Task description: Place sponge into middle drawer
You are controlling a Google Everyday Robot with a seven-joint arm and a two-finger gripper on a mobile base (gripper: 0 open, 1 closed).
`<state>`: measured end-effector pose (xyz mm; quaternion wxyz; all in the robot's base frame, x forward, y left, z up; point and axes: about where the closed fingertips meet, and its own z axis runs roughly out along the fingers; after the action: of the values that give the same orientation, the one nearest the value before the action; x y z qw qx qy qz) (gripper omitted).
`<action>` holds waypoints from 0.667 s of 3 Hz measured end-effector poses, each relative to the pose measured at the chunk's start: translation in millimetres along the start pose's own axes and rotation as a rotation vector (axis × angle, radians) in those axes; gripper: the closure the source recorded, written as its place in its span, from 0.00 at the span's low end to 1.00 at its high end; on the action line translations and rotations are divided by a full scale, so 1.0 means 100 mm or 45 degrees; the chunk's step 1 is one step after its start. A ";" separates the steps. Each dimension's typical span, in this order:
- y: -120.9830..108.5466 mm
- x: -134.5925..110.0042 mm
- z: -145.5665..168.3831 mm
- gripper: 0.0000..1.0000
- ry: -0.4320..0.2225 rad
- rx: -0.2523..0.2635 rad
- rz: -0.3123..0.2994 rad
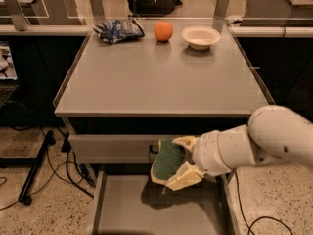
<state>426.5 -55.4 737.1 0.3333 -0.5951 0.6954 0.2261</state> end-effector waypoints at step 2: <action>0.01 1.11 0.75 1.00 -0.006 0.045 0.293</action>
Offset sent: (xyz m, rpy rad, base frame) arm 0.0033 -0.0366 -0.2147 0.0776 0.2396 -0.2929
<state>432.0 -77.1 604.8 0.3171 -0.5048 0.7623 0.2521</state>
